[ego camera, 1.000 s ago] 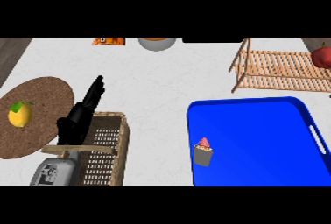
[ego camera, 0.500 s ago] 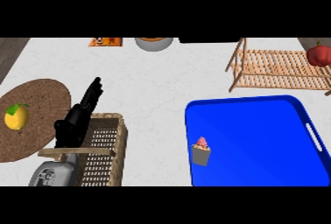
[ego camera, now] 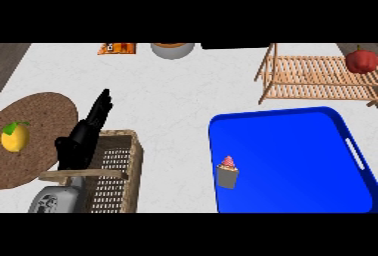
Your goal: Pick the bell pepper from the tray and place it in the tiered shelf
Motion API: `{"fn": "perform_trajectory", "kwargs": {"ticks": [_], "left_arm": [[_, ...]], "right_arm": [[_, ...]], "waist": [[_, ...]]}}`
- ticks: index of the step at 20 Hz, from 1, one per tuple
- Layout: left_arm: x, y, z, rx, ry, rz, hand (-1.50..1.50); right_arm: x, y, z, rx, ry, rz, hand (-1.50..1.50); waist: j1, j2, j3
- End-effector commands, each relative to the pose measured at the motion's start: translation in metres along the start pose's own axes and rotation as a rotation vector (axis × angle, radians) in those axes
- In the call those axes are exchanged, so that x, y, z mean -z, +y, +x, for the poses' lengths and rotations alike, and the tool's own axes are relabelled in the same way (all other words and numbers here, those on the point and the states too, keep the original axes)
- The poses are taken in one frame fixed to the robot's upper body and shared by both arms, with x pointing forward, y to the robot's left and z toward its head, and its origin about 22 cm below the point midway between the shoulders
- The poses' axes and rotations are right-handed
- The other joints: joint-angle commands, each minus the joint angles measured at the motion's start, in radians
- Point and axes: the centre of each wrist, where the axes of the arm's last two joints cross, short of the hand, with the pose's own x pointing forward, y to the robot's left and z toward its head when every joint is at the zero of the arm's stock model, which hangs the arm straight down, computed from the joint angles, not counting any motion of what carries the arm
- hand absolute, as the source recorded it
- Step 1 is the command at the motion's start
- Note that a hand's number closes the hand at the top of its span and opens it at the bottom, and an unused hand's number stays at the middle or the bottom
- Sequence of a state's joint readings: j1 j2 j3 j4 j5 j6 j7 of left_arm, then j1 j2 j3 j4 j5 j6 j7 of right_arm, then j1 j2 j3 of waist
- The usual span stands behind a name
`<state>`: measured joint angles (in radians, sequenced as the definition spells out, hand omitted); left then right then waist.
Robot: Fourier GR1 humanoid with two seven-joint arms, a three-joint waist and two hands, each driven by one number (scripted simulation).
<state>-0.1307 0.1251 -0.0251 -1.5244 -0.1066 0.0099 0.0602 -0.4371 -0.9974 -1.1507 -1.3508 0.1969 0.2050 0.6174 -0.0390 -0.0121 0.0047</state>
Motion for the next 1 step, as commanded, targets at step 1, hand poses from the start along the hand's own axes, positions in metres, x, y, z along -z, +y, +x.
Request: {"fn": "perform_trajectory", "kwargs": {"ticks": [1], "left_arm": [[-0.0047,0.006,-0.0111,-0.003,0.012,-0.005,0.0]], "right_arm": [[-0.0008,-0.0585,-0.0182,0.005,-0.01,0.055,-1.5]], "waist": [[0.002,0.005,-0.004]]}}
